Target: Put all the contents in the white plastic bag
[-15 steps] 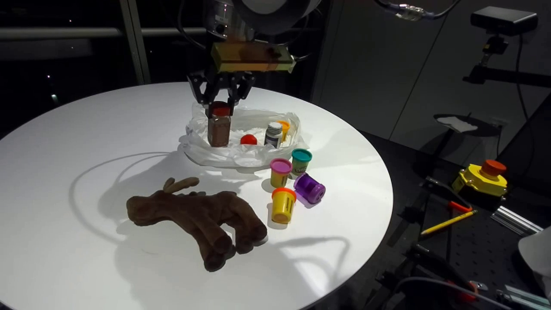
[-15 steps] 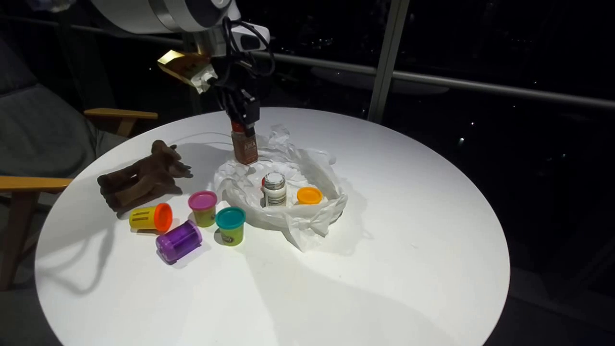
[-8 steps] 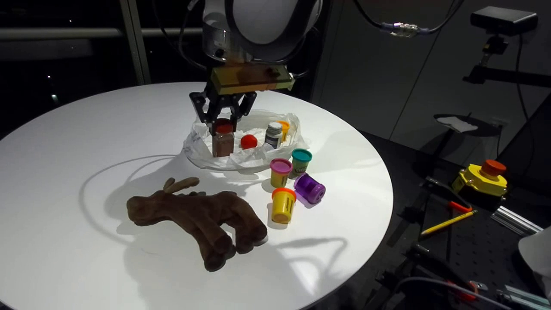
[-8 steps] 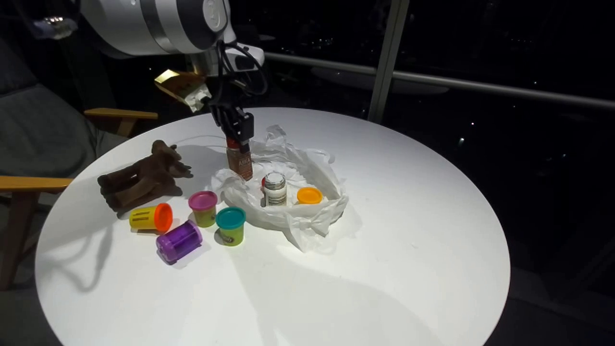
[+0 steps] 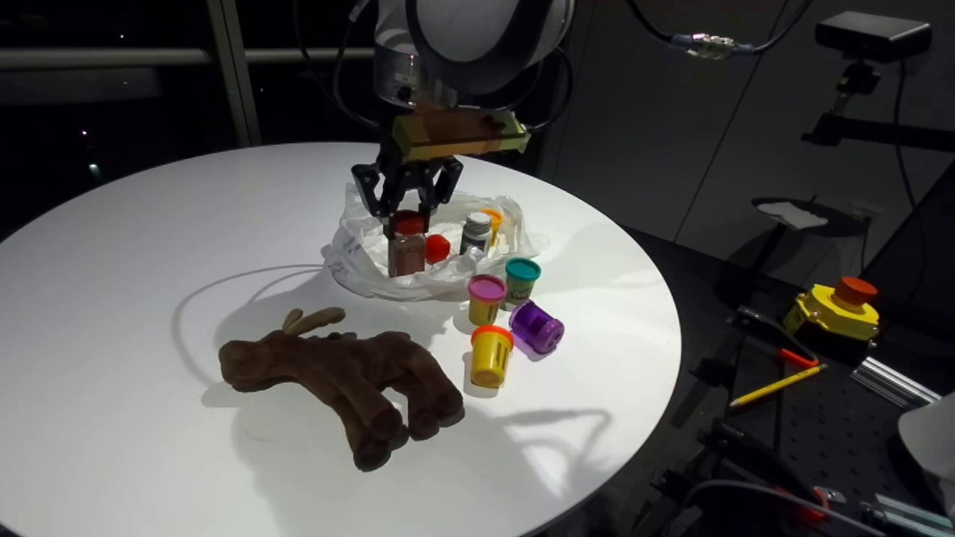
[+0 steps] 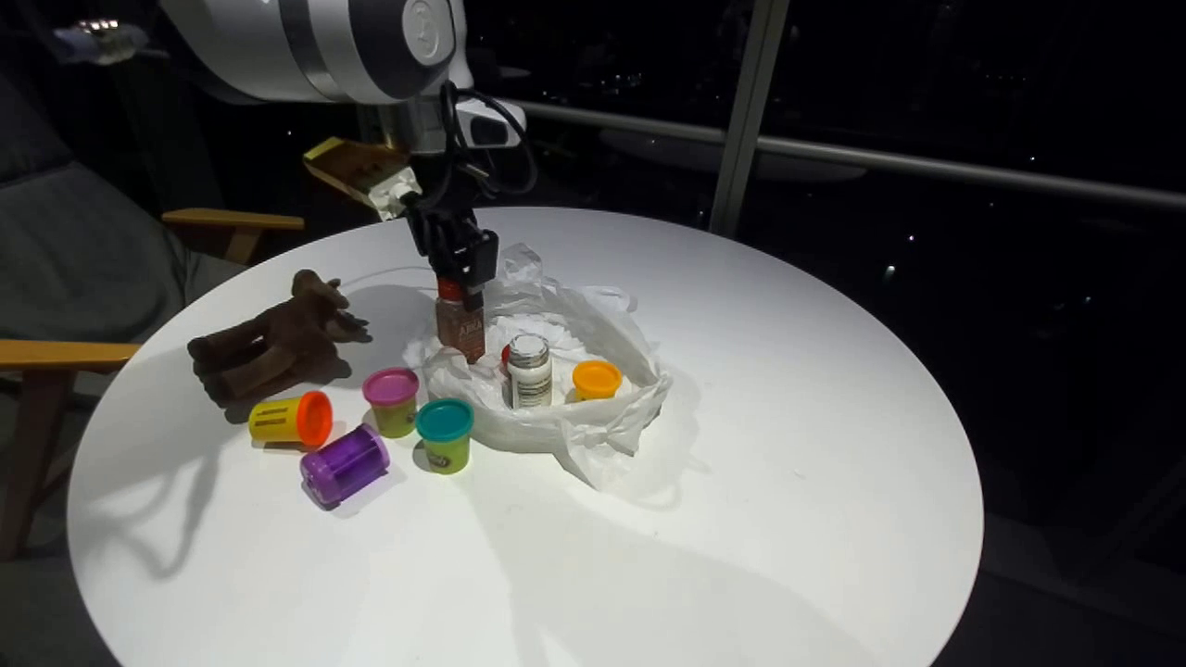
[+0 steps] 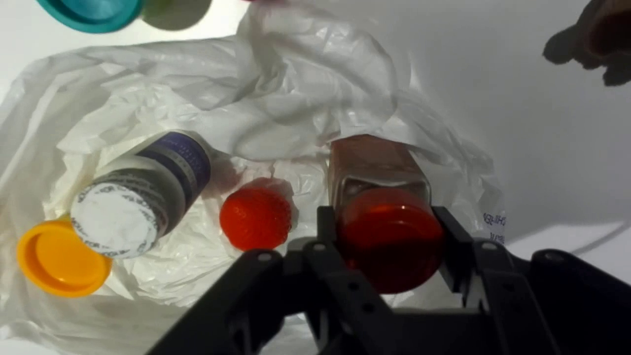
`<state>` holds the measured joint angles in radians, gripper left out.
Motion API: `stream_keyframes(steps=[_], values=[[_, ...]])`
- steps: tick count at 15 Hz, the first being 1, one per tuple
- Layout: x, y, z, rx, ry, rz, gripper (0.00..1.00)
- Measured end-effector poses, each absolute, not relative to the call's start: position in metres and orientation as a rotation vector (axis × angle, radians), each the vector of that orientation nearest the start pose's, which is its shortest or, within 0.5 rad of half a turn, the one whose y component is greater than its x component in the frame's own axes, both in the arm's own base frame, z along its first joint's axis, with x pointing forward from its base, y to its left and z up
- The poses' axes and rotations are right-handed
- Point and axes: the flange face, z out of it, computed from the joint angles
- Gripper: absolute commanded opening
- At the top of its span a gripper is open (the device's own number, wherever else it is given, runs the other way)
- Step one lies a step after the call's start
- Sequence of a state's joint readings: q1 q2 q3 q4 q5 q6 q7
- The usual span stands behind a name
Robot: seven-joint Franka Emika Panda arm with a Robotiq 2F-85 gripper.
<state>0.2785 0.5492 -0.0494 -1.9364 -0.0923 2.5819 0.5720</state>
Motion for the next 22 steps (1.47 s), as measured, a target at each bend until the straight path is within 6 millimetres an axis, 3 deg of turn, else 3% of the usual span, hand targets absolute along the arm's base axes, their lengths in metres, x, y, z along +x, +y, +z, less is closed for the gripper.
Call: stream_keyframes(steps=[1,2,3,7,11,15,19,22], values=[[0.611,0.145,0.208,-3.143,0.384,-0.151,0.22],[0.607,0.145,0.208,-3.145,0.36,-0.119,0.69],[0.602,0.146,0.209,-3.151,0.343,-0.097,0.69],[0.593,0.15,0.216,-3.155,0.321,-0.097,0.99],[0.589,0.159,0.269,-3.153,0.288,-0.21,1.0],[0.548,0.159,0.321,-3.203,0.283,-0.088,1.0],[0.477,0.147,0.332,-3.221,0.238,0.145,1.0],[0.432,0.136,0.314,-3.209,0.142,0.18,1.0]])
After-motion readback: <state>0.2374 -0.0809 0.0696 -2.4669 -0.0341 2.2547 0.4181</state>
